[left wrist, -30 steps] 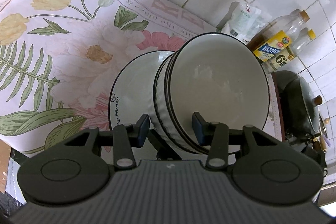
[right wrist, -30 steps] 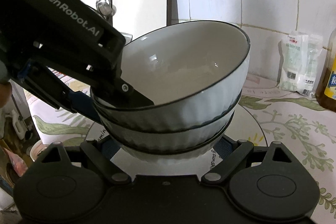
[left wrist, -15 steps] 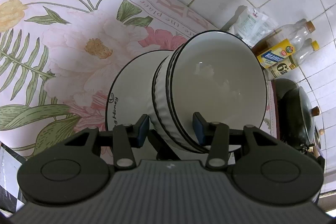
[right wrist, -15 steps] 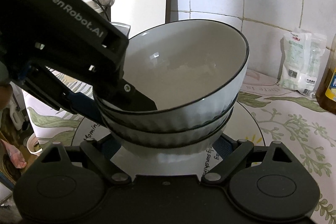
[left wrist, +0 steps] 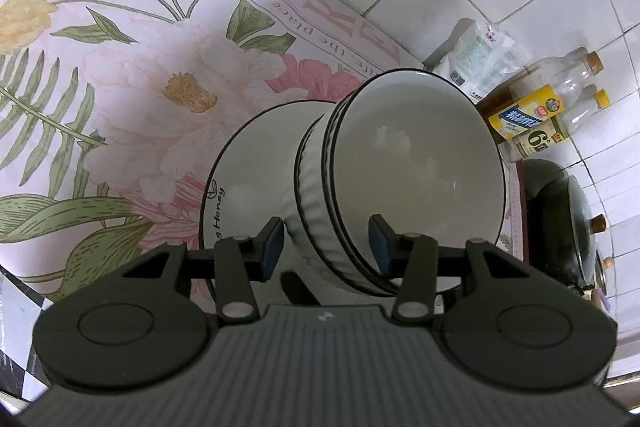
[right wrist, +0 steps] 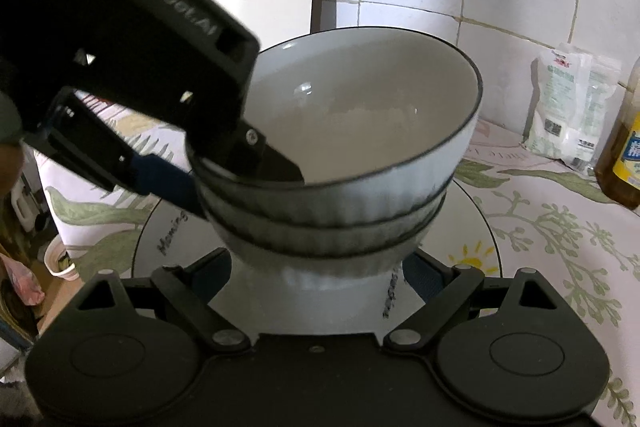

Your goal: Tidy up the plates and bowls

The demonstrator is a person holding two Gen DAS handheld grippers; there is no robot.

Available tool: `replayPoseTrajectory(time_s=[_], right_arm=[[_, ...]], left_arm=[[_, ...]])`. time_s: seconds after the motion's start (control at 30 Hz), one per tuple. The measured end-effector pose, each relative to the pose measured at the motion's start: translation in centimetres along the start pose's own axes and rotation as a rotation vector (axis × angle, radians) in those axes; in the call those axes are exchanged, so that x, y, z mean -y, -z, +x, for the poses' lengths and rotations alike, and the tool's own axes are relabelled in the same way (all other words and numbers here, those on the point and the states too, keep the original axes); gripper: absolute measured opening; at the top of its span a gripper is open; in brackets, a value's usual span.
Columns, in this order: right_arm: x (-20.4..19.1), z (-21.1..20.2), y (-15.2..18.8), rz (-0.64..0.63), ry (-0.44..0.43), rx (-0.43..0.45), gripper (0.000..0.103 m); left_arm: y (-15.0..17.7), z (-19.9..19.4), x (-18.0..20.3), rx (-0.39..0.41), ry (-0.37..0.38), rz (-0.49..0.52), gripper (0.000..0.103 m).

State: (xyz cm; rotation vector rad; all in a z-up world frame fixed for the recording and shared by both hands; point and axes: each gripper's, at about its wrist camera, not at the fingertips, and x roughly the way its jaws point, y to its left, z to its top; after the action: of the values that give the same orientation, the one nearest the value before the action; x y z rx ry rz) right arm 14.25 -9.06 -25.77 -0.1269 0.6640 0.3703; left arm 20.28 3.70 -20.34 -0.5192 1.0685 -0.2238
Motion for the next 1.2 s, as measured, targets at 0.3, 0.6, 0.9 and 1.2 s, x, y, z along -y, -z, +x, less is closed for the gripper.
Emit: replayPoseTrajectory(time_s=[0.3,0.6,0.9,1.2], right_arm=[[0.4,-4.5,-0.1,0.086,-0.009,0.031,0.095],[0.4,-9.8,-1.1,0.141,0.024,0.076,0.095],[0.1,-15.6,-2.7,0.148,0.196,0.067,0.095],[-0.2,-21.6,-4.4,0.259,0.291,0.015,0.097]], left_arm=[[0.2,-2.4,0.4,0.012,-0.016,0.031,0.057],[1.6,-7.1,2.8,0.057,-0.021,0.171,0.058],[3.9,-13.8,5.9,0.114,-0.044,0.322,0.061],[7.1,-18.8,7.8,0.16,-0.12,0.467,0.075]])
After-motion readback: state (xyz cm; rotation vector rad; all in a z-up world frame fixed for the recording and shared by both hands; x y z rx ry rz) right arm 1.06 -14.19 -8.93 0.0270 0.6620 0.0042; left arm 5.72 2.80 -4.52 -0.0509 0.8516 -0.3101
